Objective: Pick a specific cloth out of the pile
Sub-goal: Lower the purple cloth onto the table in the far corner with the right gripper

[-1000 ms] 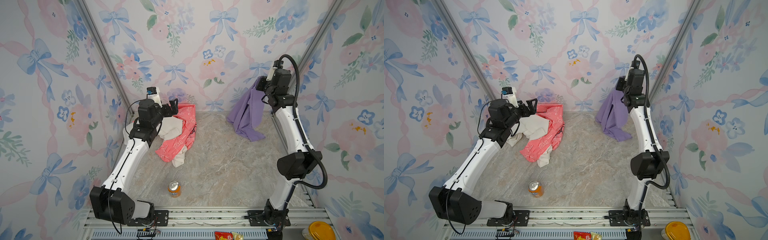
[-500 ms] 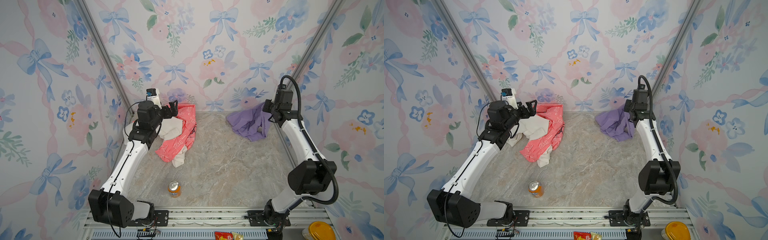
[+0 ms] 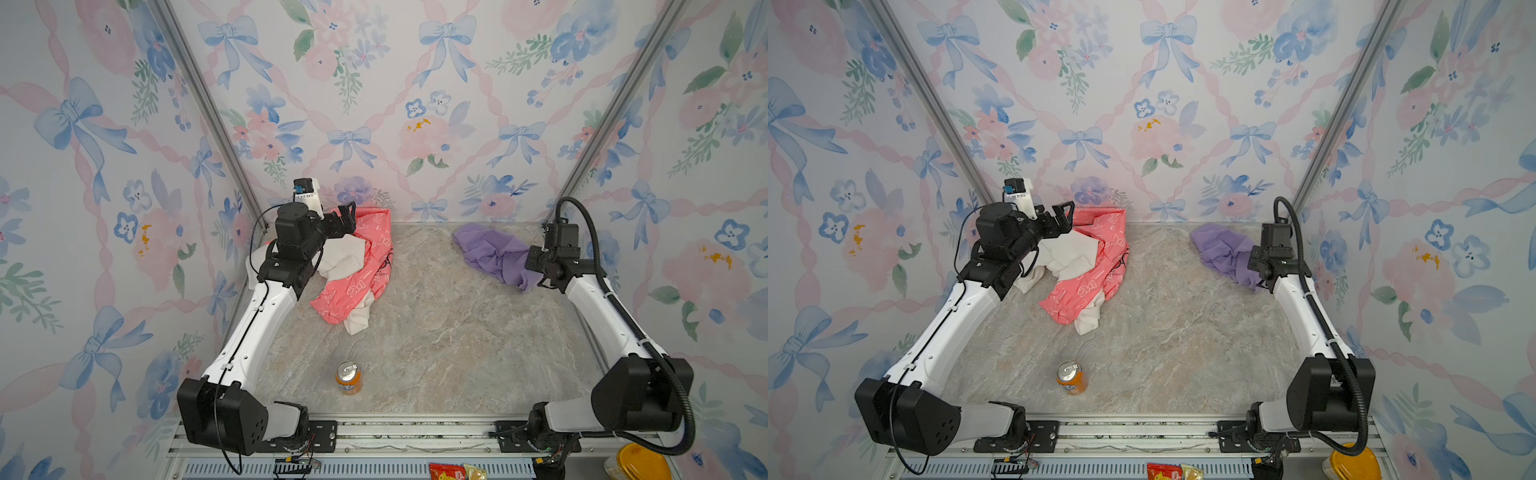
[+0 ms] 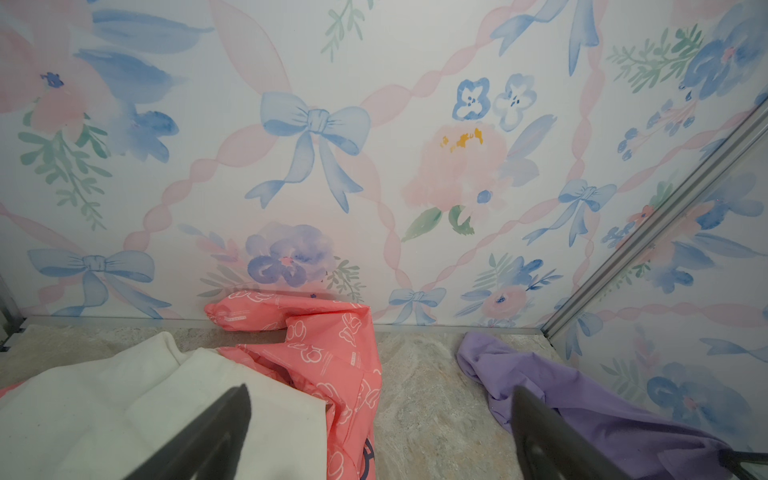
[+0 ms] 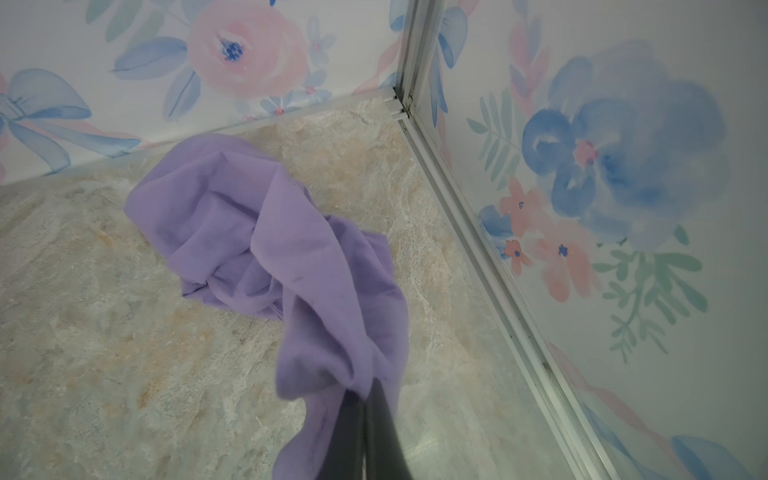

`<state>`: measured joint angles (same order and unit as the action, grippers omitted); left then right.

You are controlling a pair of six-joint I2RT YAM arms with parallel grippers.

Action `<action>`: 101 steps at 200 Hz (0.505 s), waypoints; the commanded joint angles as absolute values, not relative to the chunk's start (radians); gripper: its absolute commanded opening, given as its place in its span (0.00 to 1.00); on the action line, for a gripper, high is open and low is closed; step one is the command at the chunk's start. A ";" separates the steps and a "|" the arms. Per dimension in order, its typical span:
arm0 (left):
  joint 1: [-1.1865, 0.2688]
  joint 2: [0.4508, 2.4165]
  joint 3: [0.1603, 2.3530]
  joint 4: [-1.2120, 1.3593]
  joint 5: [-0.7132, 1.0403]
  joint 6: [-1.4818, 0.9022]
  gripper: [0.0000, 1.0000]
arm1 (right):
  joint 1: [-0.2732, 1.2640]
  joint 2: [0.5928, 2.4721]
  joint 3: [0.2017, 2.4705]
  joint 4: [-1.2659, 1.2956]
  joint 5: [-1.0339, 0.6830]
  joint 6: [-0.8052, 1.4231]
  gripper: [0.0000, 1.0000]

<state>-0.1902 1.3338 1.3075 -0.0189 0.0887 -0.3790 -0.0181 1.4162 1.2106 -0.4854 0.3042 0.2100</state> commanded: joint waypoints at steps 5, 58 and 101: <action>-0.192 1.311 1.288 0.010 0.106 -0.388 0.98 | -0.025 1.378 1.136 -0.576 0.304 0.303 0.01; -0.190 1.292 1.261 0.014 0.104 -0.396 0.98 | -0.026 1.364 0.984 -0.696 0.219 0.424 0.02; -0.192 1.275 1.241 0.019 0.095 -0.394 0.98 | -0.024 1.268 0.893 -0.741 0.150 0.477 0.39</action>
